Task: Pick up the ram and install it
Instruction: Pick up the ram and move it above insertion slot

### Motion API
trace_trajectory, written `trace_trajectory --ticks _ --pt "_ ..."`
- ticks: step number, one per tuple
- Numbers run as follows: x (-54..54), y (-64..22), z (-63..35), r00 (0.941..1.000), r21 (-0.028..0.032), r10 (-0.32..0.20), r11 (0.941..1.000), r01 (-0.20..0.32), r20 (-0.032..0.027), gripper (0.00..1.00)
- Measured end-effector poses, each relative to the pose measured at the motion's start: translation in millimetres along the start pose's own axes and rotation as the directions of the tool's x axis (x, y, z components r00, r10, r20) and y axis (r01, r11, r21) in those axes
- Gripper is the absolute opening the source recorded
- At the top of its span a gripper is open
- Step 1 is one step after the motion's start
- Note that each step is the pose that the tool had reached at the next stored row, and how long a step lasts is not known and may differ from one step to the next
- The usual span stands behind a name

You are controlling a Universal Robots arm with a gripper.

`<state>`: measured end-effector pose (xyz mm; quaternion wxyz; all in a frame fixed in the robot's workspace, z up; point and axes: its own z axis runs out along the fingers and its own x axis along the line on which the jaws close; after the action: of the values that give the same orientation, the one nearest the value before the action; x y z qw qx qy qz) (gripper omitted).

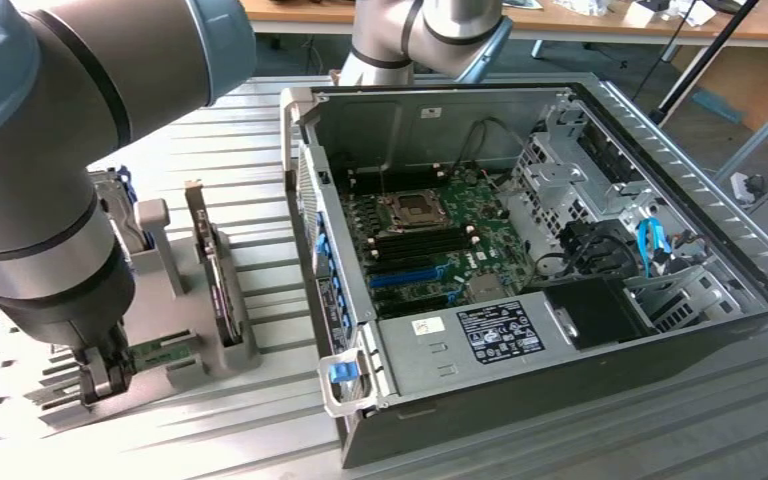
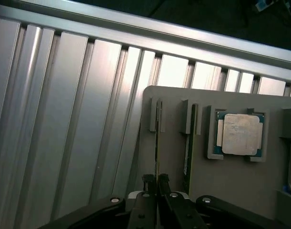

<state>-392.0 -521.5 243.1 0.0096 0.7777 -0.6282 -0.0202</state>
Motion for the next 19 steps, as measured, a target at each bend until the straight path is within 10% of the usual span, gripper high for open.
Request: trace_trajectory --ticks 17,19 --pt "-1.1 2.3 -57.6 1.0000 0.0001 0.000 1.0000 0.000 0.0001 0.14" --pt "-1.5 3.1 -76.6 1.0000 0.0000 0.000 1.0000 0.000 -0.0001 0.14"
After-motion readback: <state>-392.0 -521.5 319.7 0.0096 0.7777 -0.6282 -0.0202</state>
